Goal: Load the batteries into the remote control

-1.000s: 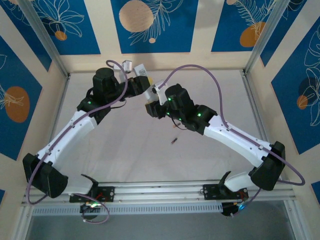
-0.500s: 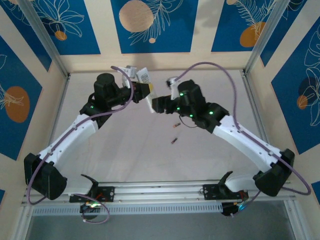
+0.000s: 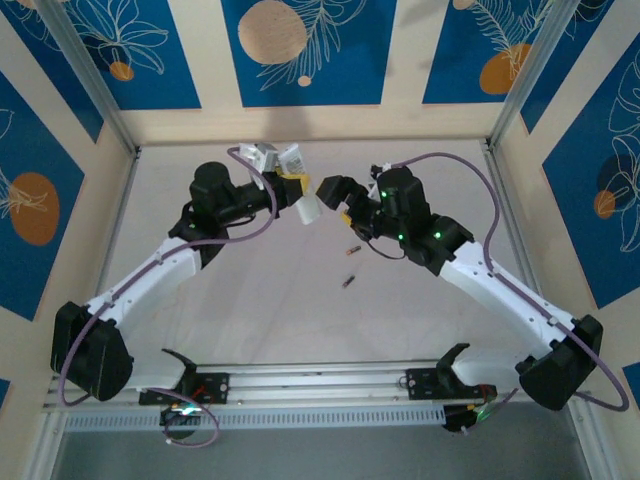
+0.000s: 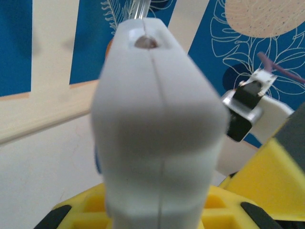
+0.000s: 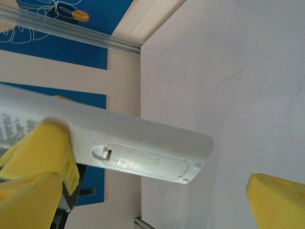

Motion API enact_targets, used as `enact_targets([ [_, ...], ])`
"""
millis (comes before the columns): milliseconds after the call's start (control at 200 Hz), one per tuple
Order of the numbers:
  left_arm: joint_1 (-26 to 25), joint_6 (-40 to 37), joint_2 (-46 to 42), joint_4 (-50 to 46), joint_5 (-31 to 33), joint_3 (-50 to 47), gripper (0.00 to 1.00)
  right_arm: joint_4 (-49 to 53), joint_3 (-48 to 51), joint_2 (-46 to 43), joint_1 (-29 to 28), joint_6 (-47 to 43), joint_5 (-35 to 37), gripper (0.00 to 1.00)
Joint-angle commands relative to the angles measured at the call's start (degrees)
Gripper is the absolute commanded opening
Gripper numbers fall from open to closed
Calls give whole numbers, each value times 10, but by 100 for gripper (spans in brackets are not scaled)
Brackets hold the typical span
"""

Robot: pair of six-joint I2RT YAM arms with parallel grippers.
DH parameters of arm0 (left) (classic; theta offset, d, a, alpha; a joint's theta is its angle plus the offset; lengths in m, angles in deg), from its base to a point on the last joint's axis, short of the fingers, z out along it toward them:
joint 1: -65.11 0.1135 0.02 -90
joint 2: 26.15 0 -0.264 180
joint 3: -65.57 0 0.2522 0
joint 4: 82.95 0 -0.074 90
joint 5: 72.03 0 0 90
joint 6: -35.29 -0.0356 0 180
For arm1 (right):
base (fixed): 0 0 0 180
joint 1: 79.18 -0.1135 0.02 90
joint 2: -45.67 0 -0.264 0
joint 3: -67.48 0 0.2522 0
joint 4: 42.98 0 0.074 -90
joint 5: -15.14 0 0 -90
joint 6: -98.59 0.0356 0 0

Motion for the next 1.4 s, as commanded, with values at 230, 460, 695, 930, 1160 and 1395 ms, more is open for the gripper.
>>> enact_targets([
  [230, -7, 0, -16, 66, 0, -13, 11, -94, 42, 31, -6, 79, -6, 100],
  [460, -7, 4, -20, 70, 0, -12, 11, -163, 66, 33, -3, 85, -15, 100],
  [695, -7, 12, -16, 68, 10, -10, 10, -227, 76, 44, -5, 76, -65, 99],
  [930, -7, 31, -20, 90, 8, -13, 10, -234, 85, 50, -2, 79, -67, 98],
  [1160, -7, 27, -24, 88, 18, -11, 9, -228, 86, 62, -4, 83, -73, 91],
  [1395, -6, 29, -27, 99, 21, -15, 9, -228, 99, 68, -4, 87, -72, 82],
])
